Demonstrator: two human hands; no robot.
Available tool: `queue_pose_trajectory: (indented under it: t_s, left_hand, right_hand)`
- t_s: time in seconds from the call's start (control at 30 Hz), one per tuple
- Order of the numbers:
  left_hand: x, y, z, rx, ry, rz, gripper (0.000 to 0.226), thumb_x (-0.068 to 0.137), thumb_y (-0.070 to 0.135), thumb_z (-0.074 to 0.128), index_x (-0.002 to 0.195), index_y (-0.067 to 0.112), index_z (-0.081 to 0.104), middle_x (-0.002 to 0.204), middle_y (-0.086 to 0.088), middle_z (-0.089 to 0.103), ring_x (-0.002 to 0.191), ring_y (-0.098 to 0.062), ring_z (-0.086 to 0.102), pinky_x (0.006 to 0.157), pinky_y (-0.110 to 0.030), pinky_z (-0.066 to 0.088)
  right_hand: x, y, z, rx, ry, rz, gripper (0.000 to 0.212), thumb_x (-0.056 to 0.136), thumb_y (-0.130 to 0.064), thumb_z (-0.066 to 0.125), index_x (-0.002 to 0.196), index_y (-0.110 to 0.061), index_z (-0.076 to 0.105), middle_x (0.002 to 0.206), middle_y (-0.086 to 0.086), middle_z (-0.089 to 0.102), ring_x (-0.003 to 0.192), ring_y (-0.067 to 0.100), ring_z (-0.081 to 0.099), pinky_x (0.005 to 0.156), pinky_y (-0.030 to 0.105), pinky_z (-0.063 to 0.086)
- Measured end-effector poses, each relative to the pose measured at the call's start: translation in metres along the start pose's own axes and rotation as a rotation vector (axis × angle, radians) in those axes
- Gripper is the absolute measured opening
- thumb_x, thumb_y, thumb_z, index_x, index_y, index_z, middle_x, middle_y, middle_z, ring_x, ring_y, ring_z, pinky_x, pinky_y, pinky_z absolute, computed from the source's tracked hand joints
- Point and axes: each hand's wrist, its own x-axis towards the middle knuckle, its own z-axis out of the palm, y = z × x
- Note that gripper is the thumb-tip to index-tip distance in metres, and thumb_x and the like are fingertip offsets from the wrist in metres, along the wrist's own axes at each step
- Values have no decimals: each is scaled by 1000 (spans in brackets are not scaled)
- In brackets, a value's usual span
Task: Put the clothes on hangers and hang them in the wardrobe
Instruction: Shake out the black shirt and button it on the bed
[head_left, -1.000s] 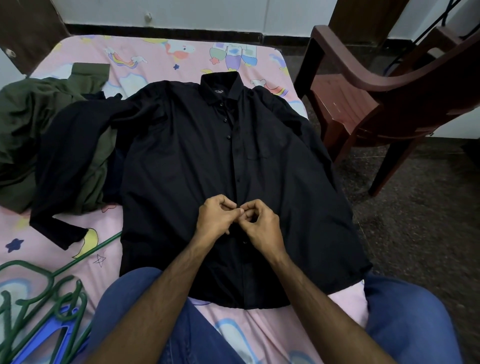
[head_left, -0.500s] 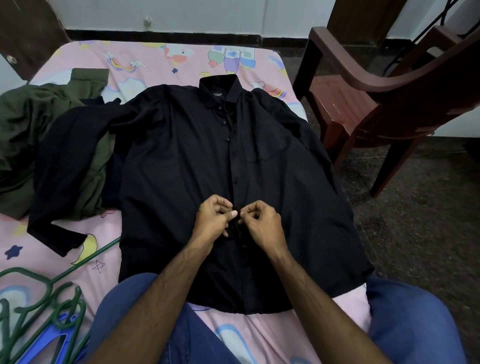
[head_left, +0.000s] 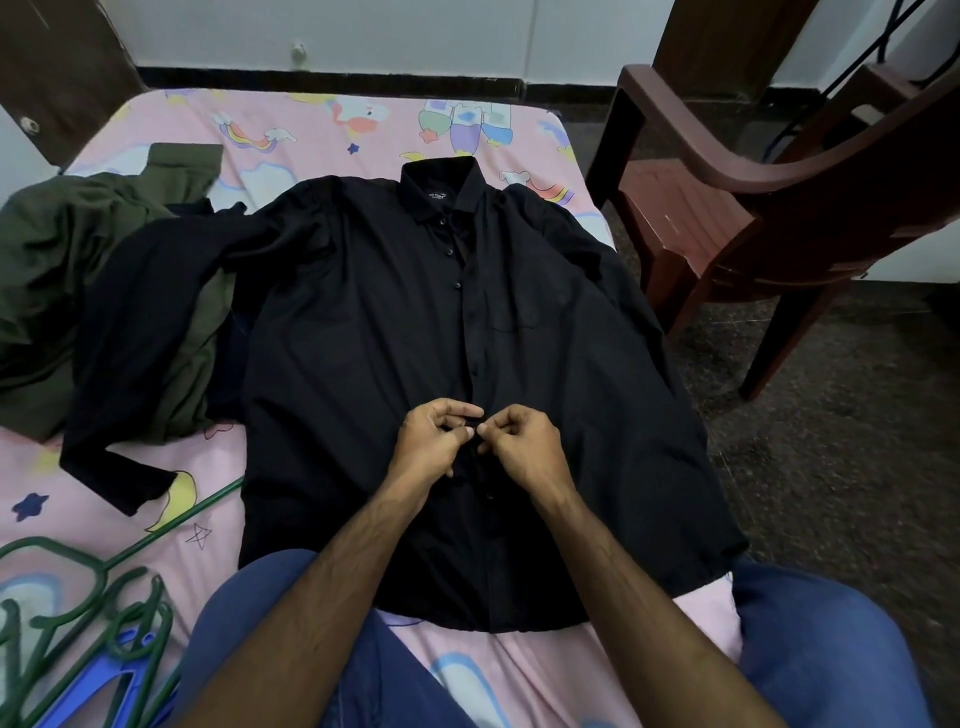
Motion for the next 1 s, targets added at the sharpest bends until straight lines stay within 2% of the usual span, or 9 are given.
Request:
queue_pose_trajectory:
  t_s: [0.17,0.27,0.4,0.53,0.63,0.77,0.87,0.93,1.0]
  left_hand:
    - [1,2,-3,-17,-20,-10,24,87,1,67,97,21,74,74,3,63,61,-23,53,42,-26,43]
    - [-1,4,-1,16,-2,-21,17,87,6,67,96,20,71,75,2,67,50,-18,55,41,-27,44]
    - [-7,5,4,198,69,97,10,89,15,69,93,23,64,81,3,68,40,-8,56,35,-22,41]
    - [-7,2,6,288,83,171,11,91,15,68,92,25,62,80,6,65,45,-4,57,37,-22,45]
    - [-3,-1,1,290,61,196,7,92,17,70,95,22,65,93,5,59,48,-9,58,37,-23,45]
    - [4,0,-9,420,51,348,8,97,22,62,102,25,68,101,12,53,76,1,58,69,-14,46]
    - [32,13,-20,497,70,445,12,97,17,60,106,22,66,107,11,54,92,0,58,80,-7,43]
    - [64,25,-28,549,86,497,17,96,14,60,112,17,65,112,5,56,104,-8,57,92,-18,47]
    - [96,37,-31,613,74,499,28,95,12,60,123,13,61,121,-1,57,116,-15,54,102,-29,45]
  right_hand:
    - [9,-2,-1,74,-45,101,5,89,-16,71,85,-16,73,74,-1,76,70,10,67,69,31,57]
    - [10,-1,0,83,-42,102,5,89,-13,69,85,-13,73,72,-2,73,68,10,64,66,31,54]
    - [5,1,3,71,-17,91,6,90,-17,67,86,-15,71,72,-4,72,68,11,65,67,35,57]
    - [6,3,4,24,11,70,6,92,-20,66,87,-18,70,76,-6,73,69,7,64,64,28,54]
    - [3,3,2,-51,15,0,8,95,-22,66,88,-20,67,79,-4,73,67,5,63,58,23,49]
    - [11,-3,-7,-390,-20,-109,7,92,-30,68,93,-30,62,82,-11,69,75,8,66,65,31,51]
    - [47,-24,-24,-261,-83,-95,10,90,-19,67,90,-27,63,84,-5,71,74,14,70,68,34,59]
    - [75,-44,-32,-220,-37,-157,14,90,-12,63,88,-26,65,86,-3,71,77,15,70,70,31,59]
    - [100,-64,-32,-189,2,-230,16,90,-9,62,90,-24,66,88,-6,70,79,10,68,67,20,54]
